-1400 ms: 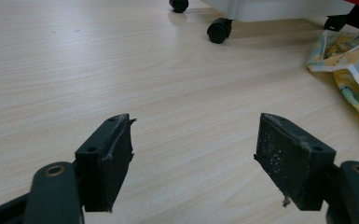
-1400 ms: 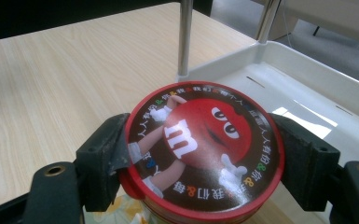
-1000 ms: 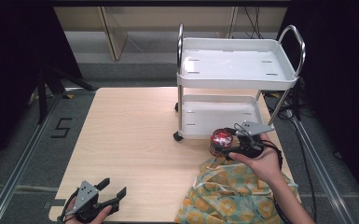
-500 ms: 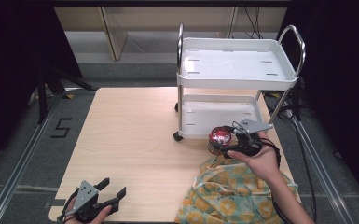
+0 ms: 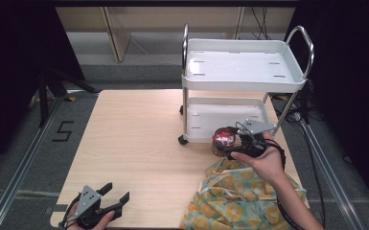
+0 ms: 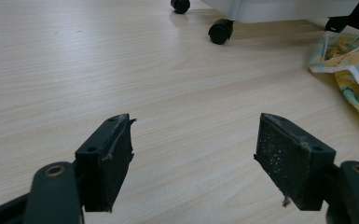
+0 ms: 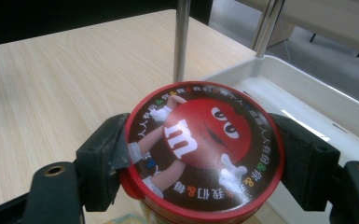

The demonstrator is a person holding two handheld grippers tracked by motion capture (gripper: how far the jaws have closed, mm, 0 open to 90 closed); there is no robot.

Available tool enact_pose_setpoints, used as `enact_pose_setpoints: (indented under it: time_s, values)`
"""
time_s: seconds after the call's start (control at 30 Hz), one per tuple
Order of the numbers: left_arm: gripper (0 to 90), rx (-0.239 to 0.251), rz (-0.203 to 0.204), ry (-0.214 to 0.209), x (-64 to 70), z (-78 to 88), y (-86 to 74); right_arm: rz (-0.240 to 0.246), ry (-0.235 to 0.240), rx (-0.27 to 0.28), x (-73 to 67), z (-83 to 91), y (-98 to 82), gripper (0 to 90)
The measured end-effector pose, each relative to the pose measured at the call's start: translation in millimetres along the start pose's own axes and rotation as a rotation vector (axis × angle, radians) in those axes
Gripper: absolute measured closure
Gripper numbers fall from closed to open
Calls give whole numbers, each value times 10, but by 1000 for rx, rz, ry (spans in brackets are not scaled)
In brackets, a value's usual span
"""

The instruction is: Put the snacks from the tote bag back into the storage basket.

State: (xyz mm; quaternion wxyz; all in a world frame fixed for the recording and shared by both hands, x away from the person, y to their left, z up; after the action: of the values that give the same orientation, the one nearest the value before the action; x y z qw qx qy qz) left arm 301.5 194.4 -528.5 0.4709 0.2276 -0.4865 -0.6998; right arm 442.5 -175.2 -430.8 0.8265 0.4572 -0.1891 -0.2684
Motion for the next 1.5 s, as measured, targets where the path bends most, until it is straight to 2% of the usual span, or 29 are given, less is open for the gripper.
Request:
enact_pose_setpoints:
  time_s: [0.1,0.27,0.3,0.47,0.5,0.57,0.7,0.73,0.77,0.93,0.97,1.0,1.03,1.1,1.13,1.17,1.2,1.3,1.33,1.5]
  values:
    - [266,0,0,0,0,1,0,1,6,-7,-3,-3,5,266]
    - [266,0,-1,0,0,1,1,9,-10,-5,15,-10,40,266]
    - [266,1,1,1,0,1,1,-4,-3,-7,2,-15,43,266]
    - [266,-5,-10,4,-13,7,-2,22,-4,-3,19,-31,69,266]
    - [266,-5,-10,4,-13,7,-2,9,-1,-8,11,-35,69,266]
    - [266,-5,-8,7,-11,10,-3,8,-7,11,15,-58,89,266]
    - [267,-5,-12,3,-13,7,-2,7,-2,2,19,-63,101,266]
    - [267,-4,-12,1,-12,7,-1,0,-15,10,23,-66,107,266]
    - [267,-4,-12,5,-12,8,-1,12,-18,11,35,-65,115,266]
    - [267,-5,-12,2,-13,7,-1,9,2,-8,32,-76,126,266]
    - [267,-5,-13,2,-14,7,-1,20,-3,3,44,-83,138,266]
    - [267,-5,-13,2,-14,7,-1,1,-17,12,40,-90,143,266]
    - [267,-4,-12,2,-14,7,0,13,-14,0,52,-83,145,266]
    - [267,-4,-14,3,-15,8,1,-4,-10,-1,38,-96,146,266]
    - [267,-4,-13,3,-16,8,0,20,-13,7,56,-109,156,266]
    - [267,-4,-14,3,-17,8,0,4,-11,6,45,-117,154,266]
    - [267,-4,-14,3,-17,9,1,15,-15,-6,57,-107,152,266]
    - [267,-4,-14,3,-16,8,1,-5,-12,1,44,-124,161,266]
    - [267,-4,-14,3,-16,8,1,13,-4,-6,56,-124,163,266]
    - [267,-4,-15,4,-17,9,2,-1,-10,-5,56,-141,176,266]
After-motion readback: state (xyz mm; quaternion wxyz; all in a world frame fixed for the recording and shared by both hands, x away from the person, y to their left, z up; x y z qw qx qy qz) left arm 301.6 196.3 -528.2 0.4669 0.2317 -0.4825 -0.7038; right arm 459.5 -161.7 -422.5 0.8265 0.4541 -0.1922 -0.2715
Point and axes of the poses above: each handheld gripper's, and its own axes: z roughly backward along the jaws, y roughly out of its top, x roughly to its right, the point moved 7 cm from there along -z, roughly forward along the jaws, and after that the axes turned 2 degrees about -x, right-handed, at the moved point
